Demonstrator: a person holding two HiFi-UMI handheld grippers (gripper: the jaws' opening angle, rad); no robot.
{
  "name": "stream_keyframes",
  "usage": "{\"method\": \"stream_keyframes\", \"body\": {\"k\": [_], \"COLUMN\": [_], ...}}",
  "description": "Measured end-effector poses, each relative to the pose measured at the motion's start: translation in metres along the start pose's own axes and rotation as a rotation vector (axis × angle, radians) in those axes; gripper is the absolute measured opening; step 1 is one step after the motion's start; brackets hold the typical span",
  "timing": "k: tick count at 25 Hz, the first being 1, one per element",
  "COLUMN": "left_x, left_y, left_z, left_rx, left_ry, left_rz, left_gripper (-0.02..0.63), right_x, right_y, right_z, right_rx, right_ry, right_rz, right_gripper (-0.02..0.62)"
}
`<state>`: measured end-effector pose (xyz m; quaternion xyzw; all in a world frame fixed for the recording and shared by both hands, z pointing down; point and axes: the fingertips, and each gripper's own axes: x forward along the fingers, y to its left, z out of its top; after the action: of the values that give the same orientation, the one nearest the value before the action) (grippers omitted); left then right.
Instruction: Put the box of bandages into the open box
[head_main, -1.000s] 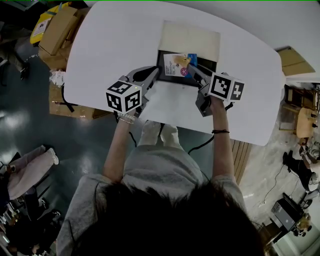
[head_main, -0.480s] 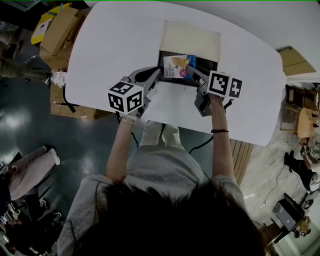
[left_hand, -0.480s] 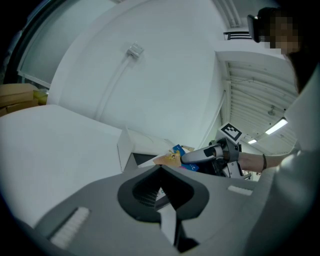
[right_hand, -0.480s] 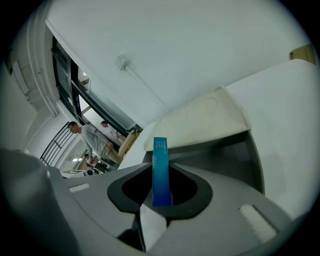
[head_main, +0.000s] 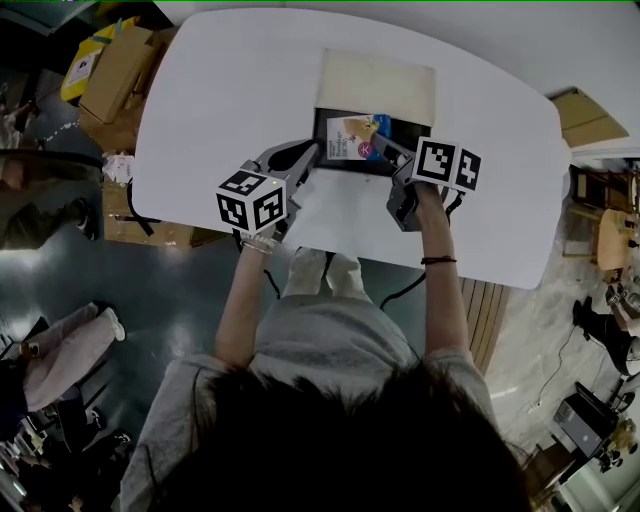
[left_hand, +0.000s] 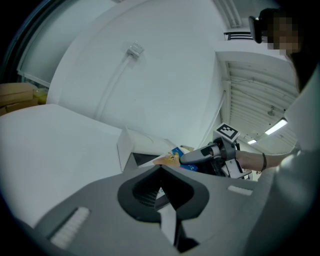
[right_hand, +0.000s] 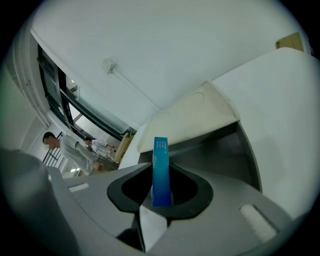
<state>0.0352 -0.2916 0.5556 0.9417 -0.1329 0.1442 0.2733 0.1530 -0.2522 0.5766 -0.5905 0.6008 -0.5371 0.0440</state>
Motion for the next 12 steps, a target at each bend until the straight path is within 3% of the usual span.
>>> {"method": "stream_keyframes", "body": {"k": [12], "left_x": [0.001], "left_y": [0.001], "left_z": [0.005], "left_rx": [0.005], "left_ry": [-0.002], "left_rz": [-0.002], "left_gripper": [-0.006], "right_x": [0.001], "right_y": [-0.014], "right_z": [-0.004], "right_rx": [0.066], "right_ry": [0.059], "right_rz": [-0.076], "right_gripper": [0.129]}}
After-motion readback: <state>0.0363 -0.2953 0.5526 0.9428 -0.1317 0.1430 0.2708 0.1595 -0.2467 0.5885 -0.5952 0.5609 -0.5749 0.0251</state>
